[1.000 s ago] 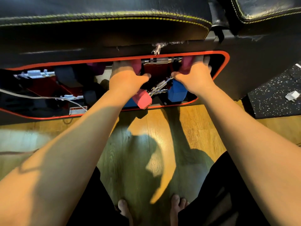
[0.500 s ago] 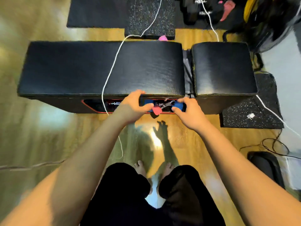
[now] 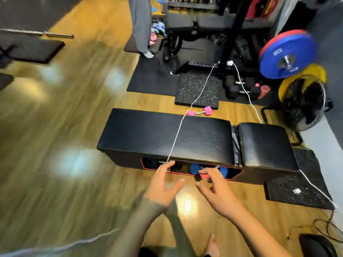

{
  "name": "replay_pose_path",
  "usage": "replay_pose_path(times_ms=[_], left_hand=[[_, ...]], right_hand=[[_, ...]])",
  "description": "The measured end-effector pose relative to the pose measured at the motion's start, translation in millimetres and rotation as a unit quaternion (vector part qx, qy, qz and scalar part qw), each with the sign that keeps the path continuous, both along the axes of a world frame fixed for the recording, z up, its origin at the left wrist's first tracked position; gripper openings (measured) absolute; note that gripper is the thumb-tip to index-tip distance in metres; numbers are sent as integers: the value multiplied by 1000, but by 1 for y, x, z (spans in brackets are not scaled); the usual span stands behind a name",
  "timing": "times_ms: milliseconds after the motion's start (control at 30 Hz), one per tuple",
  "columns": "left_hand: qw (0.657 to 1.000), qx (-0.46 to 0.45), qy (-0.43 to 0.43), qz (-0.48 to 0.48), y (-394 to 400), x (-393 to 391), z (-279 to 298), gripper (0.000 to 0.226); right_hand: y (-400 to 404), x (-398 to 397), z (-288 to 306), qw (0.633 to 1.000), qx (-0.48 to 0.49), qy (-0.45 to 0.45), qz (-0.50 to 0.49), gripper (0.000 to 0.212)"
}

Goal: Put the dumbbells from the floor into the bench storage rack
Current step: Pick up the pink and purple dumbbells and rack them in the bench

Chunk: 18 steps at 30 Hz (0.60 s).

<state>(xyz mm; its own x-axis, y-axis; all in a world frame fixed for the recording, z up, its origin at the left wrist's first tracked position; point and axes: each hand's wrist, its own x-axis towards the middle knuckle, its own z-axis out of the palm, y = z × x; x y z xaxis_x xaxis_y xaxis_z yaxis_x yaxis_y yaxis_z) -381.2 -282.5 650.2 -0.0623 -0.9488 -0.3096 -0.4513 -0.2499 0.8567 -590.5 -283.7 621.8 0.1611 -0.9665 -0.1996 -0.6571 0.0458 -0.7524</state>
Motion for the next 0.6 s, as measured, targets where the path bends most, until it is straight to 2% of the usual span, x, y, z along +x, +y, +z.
replay_pose_path(times_ms=[133,200,400,600], left_hand=[[994,-21,-13,-103,9,82,14,63],[990,-40,-26,-133,0,131,32,63],[986,-101,-59,-121,-64,251,63,63],[981,-130,-76,-122,-145,336,66,57]], right_hand=[[3,71,4,996,1,-16,-90,29],[-6,112,9,993,-30,-8,-110,29],[-53,225,37,991,-88,20,-98,37],[-123,309,55,988,-120,50,-89,38]])
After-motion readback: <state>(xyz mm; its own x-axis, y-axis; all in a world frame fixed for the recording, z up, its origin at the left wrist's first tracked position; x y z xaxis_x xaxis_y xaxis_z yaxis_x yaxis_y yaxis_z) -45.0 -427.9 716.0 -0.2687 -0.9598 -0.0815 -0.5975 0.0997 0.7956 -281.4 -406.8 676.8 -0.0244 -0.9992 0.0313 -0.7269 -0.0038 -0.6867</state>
